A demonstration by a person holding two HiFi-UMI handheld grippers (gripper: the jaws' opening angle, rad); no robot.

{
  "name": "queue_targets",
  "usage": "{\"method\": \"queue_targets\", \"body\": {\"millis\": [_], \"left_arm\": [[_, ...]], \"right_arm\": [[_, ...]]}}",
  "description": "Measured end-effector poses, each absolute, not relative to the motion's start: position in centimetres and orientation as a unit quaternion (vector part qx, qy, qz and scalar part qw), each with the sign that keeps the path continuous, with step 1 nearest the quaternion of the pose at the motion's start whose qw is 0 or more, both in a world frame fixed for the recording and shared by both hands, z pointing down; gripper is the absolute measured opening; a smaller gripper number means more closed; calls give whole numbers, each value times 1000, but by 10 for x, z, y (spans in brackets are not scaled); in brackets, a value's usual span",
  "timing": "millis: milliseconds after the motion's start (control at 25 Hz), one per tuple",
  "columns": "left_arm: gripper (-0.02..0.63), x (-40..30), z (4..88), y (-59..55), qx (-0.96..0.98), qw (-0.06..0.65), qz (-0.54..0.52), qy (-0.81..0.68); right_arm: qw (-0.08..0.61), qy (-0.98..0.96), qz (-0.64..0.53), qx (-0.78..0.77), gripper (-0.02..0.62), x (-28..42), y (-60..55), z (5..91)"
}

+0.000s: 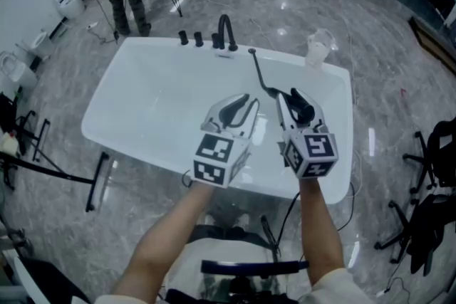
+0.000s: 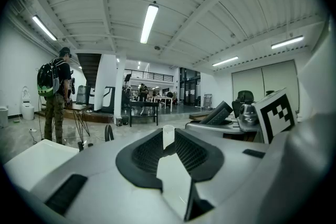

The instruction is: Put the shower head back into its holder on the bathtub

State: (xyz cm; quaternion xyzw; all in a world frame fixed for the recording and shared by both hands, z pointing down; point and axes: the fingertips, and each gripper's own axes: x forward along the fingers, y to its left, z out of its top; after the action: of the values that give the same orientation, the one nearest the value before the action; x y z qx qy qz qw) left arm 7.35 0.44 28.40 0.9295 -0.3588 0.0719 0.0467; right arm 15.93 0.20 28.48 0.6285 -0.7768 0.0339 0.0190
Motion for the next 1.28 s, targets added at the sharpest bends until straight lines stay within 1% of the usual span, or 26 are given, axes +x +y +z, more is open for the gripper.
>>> {"method": "queue_targets", "body": {"millis": [360,760,840,1080,1280], "left_arm": [[83,76,286,1,926,47,71,-368],[83,76,295,-25,925,56,65,-369],[83,74,297,-34,925,60,64,-369],[83,57,312,-73,923,78,67,-370],[83,40,318,-117,925,90,65,-363]], "right_arm": [[12,-782,23,622,138,166,-3,279],[21,-780,-1,625,138,175,-27,268],[20,-778,-12,628,138,177,-36,259],[-11,-776,-47,629,138,167,-74,218],[-6,-769,-74,635,138,156,-118,199]]}}
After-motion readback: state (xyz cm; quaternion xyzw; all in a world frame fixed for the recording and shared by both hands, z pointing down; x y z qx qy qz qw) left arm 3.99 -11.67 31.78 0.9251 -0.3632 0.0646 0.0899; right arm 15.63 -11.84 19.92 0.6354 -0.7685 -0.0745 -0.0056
